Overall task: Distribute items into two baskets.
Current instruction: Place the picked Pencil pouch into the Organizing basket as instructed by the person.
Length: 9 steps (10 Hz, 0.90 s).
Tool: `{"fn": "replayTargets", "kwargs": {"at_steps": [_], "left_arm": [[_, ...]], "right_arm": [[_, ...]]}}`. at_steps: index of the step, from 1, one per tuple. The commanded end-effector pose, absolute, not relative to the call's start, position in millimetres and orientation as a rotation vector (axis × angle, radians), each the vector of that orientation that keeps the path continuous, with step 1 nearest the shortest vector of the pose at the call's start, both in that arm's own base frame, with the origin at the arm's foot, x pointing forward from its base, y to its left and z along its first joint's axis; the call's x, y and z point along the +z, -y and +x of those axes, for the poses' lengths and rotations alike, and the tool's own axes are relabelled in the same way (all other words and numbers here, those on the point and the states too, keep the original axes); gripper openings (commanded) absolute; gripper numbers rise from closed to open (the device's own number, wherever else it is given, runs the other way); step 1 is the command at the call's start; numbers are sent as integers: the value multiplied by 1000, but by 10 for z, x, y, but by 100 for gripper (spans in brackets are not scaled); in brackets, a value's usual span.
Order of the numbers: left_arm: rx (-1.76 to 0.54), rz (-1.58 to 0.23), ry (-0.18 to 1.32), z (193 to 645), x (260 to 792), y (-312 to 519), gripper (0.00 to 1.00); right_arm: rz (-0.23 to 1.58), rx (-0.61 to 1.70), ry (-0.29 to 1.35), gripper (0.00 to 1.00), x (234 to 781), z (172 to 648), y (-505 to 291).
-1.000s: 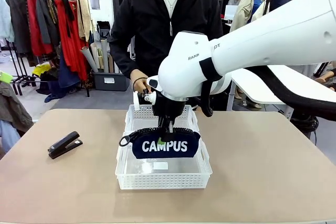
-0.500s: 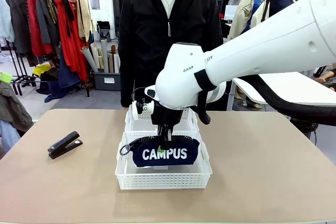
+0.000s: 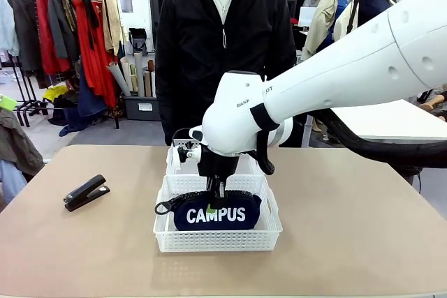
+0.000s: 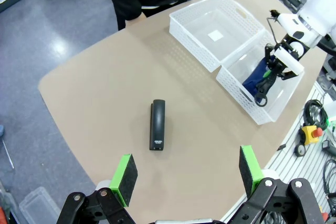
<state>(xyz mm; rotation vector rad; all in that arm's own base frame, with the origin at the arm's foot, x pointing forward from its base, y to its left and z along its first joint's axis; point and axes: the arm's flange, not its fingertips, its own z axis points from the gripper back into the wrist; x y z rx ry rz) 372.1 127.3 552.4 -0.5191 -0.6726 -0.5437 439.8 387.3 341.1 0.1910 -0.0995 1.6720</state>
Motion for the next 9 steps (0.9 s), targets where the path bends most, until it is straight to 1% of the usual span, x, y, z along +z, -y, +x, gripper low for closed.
{"fn": "replayTargets", "kwargs": {"at_steps": [1,5,6,9], "left_arm": [[-544,-519,677,3714,5534,-1277,100],[-544,-519,677,3714,5534,-1277,100],[-544,-519,677,3714,5534,-1277,100],[-544,-519,677,3714,5534,-1277,100]], "right_arm": [[181,1654,100,16,3487,4451,-3911],[180,1650,137,95,3693,4440,-3776],[191,1639,143,100,3780,4431,-3702],[231,1587,128,100,3989,4393,-3430]]}}
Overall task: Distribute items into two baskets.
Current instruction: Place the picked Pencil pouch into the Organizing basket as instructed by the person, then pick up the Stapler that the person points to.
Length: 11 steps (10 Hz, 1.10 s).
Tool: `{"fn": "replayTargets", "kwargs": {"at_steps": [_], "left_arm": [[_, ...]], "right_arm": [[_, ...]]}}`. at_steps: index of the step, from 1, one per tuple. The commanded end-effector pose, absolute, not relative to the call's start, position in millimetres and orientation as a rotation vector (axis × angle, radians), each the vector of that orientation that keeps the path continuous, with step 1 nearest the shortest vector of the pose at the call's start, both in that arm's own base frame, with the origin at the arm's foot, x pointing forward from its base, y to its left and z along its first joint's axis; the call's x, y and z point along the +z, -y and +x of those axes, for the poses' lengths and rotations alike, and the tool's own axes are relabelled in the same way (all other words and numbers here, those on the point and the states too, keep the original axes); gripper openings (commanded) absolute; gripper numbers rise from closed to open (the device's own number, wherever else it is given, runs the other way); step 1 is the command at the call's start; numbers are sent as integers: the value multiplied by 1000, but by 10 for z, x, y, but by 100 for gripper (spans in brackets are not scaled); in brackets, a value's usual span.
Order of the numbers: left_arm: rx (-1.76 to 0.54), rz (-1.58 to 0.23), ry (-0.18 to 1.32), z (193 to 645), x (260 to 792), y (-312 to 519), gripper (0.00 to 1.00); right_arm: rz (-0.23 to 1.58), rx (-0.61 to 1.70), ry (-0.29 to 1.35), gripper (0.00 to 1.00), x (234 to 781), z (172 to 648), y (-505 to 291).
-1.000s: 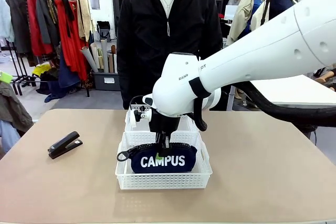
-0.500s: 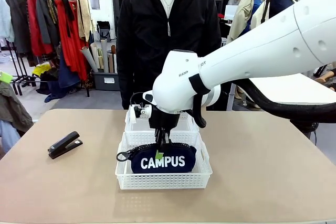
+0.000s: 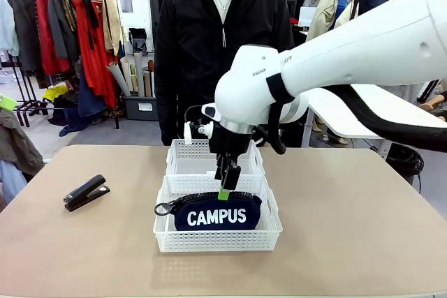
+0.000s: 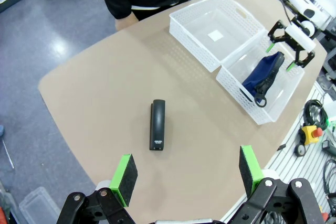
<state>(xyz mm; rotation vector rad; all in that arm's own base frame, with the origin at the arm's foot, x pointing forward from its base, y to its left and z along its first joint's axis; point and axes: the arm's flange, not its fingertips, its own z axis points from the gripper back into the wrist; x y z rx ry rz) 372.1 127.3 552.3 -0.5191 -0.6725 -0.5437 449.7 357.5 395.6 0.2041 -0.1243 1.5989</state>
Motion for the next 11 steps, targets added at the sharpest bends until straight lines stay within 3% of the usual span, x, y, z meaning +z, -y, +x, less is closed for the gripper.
{"fn": "replayTargets", "kwargs": {"at_steps": [1,11], "left_arm": [[-544,-519,677,3714,5534,-1277,100],[-544,-519,677,3714,5534,-1277,100]], "right_arm": [[238,1564,146,100,4054,4366,-3354],[217,1513,159,100,4215,4394,-3244]]}}
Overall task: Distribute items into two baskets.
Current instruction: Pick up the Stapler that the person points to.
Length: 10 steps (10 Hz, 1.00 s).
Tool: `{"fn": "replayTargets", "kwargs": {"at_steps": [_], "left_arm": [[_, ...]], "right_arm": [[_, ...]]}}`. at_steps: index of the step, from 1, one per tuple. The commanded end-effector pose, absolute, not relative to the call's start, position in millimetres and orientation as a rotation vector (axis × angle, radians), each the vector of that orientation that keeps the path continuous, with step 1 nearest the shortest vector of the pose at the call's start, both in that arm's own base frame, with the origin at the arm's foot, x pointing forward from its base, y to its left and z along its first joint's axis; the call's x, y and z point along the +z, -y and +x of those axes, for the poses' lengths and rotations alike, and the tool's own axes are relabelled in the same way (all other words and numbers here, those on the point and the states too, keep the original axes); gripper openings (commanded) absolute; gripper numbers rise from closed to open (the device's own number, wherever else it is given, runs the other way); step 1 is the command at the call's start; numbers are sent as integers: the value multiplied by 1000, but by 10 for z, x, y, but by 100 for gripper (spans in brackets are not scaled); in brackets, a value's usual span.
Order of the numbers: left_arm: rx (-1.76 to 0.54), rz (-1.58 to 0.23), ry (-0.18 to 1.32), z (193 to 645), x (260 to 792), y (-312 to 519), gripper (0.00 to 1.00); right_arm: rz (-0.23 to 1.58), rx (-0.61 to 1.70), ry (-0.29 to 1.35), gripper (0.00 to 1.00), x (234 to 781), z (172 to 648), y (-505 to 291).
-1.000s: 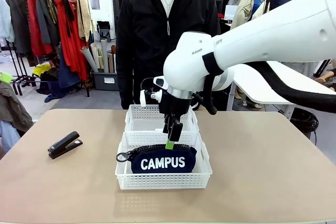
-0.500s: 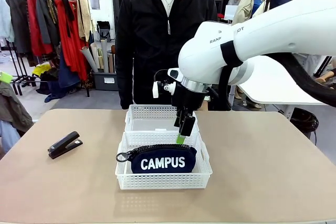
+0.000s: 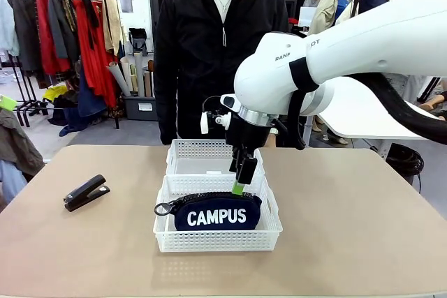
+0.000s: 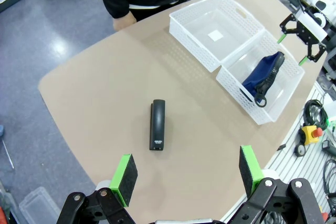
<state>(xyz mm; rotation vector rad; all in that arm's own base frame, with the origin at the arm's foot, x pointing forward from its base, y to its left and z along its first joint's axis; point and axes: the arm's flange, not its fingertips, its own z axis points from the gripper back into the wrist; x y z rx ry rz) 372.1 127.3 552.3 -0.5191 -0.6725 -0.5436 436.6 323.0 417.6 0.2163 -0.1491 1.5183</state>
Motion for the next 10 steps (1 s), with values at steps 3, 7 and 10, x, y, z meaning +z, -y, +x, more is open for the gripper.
{"fn": "replayTargets", "kwargs": {"at_steps": [3,7,10], "left_arm": [[-544,-519,677,3714,5534,-1277,100],[-544,-519,677,3714,5534,-1277,100],[-544,-519,677,3714,5534,-1277,100]], "right_arm": [[217,1513,159,100,4215,4394,-3244],[217,1513,159,100,4215,4394,-3244],[252,1359,181,100,4422,4618,-2751]]}}
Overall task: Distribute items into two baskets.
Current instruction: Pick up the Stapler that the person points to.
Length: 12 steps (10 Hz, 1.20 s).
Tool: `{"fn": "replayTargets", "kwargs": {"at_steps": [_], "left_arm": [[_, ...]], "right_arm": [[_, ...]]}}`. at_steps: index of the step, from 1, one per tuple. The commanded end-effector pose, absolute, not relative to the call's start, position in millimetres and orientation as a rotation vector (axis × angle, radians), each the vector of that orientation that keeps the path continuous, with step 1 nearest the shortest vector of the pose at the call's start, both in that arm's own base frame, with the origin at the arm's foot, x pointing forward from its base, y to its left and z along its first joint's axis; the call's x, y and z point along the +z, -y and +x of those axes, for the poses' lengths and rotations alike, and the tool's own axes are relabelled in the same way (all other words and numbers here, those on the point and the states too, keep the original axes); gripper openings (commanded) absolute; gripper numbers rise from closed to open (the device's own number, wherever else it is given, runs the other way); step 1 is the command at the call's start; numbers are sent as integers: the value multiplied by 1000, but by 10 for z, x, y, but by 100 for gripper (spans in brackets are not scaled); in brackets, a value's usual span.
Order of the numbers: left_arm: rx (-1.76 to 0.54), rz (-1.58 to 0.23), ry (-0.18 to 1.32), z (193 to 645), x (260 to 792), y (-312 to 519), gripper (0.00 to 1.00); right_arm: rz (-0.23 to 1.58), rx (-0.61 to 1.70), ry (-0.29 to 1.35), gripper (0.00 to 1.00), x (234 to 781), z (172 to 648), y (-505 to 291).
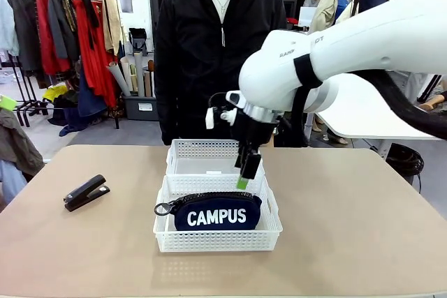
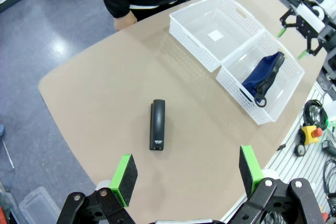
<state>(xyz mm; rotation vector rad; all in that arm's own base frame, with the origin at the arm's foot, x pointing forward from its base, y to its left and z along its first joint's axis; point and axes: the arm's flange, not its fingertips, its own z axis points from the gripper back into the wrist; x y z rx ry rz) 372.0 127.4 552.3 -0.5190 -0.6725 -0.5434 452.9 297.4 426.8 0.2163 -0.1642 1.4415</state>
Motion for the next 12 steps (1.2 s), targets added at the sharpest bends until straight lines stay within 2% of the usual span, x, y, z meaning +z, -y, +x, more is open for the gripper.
{"fn": "replayTargets", "kwargs": {"at_steps": [1,6,9,12], "left_arm": [[-544,-519,677,3714,5534,-1277,100],[-544,-519,677,3714,5534,-1277,100],[-544,-519,677,3714,5534,-1277,100],[-544,-519,677,3714,5534,-1277,100]], "right_arm": [[291,1304,192,100,4500,4696,-2491],[404,980,282,100,5025,4687,-1046],[480,719,289,100,5238,4363,-371],[582,607,367,100,5284,4094,176]]}}
